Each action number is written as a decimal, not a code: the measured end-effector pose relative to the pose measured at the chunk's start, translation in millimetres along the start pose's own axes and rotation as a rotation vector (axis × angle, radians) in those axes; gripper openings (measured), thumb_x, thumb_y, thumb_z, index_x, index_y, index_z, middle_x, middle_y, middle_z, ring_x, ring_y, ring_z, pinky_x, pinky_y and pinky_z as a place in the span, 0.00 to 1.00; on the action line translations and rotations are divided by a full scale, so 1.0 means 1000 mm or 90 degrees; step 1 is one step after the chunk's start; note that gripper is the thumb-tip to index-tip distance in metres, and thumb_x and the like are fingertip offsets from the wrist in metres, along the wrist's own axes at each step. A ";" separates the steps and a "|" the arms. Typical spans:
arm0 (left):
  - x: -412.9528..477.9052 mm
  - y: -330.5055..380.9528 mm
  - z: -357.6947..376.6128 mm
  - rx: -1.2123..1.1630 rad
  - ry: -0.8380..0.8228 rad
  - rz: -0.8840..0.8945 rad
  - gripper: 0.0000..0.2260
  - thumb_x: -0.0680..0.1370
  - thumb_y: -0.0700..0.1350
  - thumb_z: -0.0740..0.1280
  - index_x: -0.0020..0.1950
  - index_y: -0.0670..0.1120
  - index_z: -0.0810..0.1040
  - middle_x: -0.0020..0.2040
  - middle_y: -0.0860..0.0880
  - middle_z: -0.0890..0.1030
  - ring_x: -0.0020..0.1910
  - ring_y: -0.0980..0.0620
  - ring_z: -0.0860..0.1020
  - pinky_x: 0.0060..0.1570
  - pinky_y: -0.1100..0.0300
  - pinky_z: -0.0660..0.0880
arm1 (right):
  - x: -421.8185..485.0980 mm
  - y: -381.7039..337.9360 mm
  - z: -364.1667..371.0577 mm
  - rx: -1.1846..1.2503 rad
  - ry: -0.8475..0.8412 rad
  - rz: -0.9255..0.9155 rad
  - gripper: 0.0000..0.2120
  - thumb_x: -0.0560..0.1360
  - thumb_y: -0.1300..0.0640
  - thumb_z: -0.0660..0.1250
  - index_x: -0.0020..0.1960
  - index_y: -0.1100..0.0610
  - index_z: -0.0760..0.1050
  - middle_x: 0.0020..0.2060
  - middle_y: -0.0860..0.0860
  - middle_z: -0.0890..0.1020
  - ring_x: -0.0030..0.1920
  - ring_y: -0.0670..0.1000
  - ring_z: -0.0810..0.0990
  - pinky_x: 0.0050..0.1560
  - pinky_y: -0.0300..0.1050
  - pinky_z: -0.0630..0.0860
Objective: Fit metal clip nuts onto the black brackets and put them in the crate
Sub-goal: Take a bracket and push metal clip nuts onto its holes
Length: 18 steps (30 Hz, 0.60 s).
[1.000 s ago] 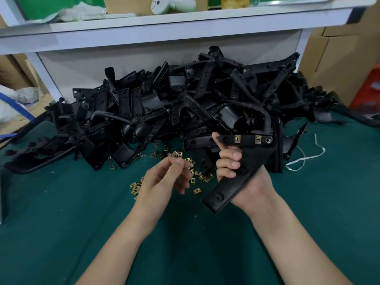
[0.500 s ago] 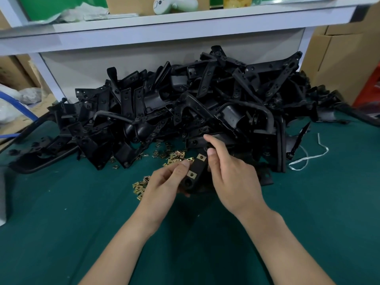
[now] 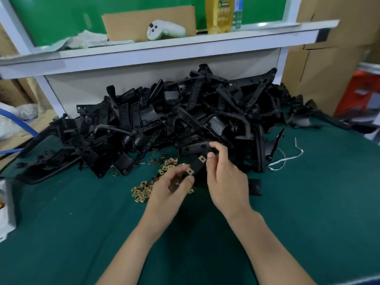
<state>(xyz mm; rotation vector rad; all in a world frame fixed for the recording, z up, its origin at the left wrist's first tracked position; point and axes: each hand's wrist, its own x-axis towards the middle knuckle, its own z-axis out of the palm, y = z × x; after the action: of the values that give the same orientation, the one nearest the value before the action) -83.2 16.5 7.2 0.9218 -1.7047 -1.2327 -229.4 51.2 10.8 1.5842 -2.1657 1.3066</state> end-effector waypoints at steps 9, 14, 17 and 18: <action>-0.029 0.035 0.109 -0.209 -0.036 -0.091 0.07 0.82 0.47 0.67 0.52 0.53 0.85 0.50 0.53 0.86 0.52 0.56 0.83 0.50 0.61 0.79 | -0.027 0.035 -0.095 0.052 0.058 0.144 0.08 0.84 0.48 0.59 0.62 0.47 0.67 0.34 0.41 0.73 0.34 0.45 0.73 0.37 0.46 0.66; -0.067 0.071 0.217 -0.257 -0.176 -0.100 0.07 0.82 0.40 0.66 0.53 0.49 0.83 0.46 0.55 0.86 0.45 0.59 0.82 0.43 0.61 0.81 | -0.064 0.094 -0.200 -0.016 0.108 0.270 0.11 0.84 0.49 0.58 0.66 0.46 0.66 0.35 0.43 0.75 0.39 0.51 0.76 0.38 0.50 0.66; -0.100 0.094 0.295 -0.292 -0.309 -0.134 0.07 0.83 0.38 0.64 0.57 0.47 0.80 0.55 0.48 0.84 0.50 0.55 0.81 0.50 0.56 0.80 | -0.091 0.139 -0.268 -0.125 0.182 0.392 0.25 0.83 0.48 0.60 0.77 0.52 0.59 0.54 0.57 0.81 0.58 0.61 0.77 0.54 0.55 0.72; -0.114 0.101 0.321 -0.307 -0.375 -0.161 0.08 0.84 0.39 0.63 0.61 0.46 0.78 0.60 0.46 0.82 0.53 0.55 0.80 0.56 0.55 0.78 | -0.101 0.155 -0.291 -0.182 0.220 0.472 0.32 0.82 0.46 0.61 0.80 0.56 0.54 0.66 0.65 0.74 0.69 0.64 0.70 0.65 0.58 0.67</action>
<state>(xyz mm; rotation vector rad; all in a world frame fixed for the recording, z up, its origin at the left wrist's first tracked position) -340.7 260.6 22.5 0.5105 -1.6152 -2.1277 -416.5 338.8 44.3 0.4014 -2.6301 1.2135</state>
